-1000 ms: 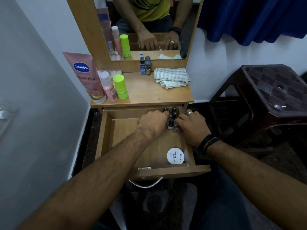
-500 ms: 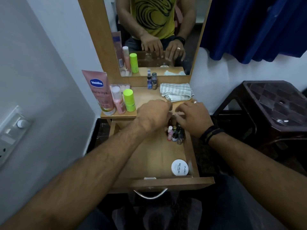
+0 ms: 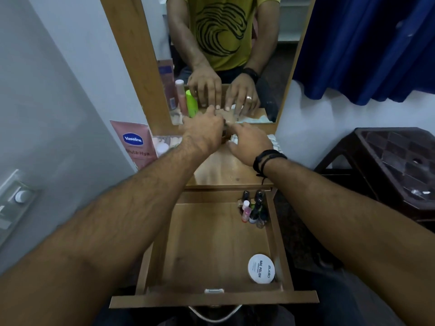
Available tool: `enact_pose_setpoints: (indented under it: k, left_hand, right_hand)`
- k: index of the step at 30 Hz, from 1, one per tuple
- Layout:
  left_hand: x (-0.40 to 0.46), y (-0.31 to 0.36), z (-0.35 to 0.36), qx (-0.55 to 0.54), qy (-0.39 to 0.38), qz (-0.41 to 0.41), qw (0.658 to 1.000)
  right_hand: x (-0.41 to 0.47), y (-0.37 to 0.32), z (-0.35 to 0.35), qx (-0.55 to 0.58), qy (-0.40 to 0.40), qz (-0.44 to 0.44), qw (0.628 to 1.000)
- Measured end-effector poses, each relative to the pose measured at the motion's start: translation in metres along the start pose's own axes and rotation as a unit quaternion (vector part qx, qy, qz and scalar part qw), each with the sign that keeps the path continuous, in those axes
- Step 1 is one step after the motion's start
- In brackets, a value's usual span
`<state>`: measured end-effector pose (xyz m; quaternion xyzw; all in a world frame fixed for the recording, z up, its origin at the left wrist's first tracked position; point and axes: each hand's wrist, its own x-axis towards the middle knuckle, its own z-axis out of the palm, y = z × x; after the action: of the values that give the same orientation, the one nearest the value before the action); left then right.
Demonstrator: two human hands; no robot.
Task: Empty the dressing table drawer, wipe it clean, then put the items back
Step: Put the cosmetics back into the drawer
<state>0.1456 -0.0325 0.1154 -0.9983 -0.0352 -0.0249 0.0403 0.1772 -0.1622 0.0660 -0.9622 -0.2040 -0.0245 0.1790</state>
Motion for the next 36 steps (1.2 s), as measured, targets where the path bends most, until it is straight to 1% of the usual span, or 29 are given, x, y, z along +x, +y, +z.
enact_pose_setpoints:
  k: [4,9,12,16,22,28,31,36]
  left_hand:
    - [0.01,-0.005,0.007,-0.005,-0.027,-0.014,1.0]
    - [0.016,-0.005,0.009,-0.025,-0.003,-0.011,1.0]
    - [0.016,-0.005,0.009,-0.043,0.012,-0.01,0.999]
    - [0.015,-0.007,0.007,-0.028,0.024,-0.003,0.999]
    - [0.006,-0.009,0.006,-0.015,0.045,0.03,0.998]
    - [-0.011,0.0,-0.009,-0.02,0.052,0.037,0.998]
    - [-0.033,0.009,-0.021,-0.019,0.051,0.066,0.996]
    - [-0.074,0.026,-0.022,-0.033,0.005,0.125,0.992]
  right_hand:
    - [0.015,0.001,0.009,-0.017,-0.001,-0.002,1.0]
    - [0.023,-0.005,0.011,-0.013,-0.013,-0.001,1.0]
    - [0.025,-0.008,0.011,-0.009,0.005,0.003,1.0]
    - [0.028,-0.01,0.011,0.0,0.045,-0.007,0.999]
    - [0.027,-0.016,0.013,0.037,0.072,-0.016,0.997]
    - [0.009,-0.007,-0.003,0.07,0.089,-0.044,0.993]
    - [-0.021,-0.004,-0.027,0.045,0.062,-0.038,0.996]
    - [-0.081,0.006,-0.053,-0.012,-0.013,-0.012,1.0]
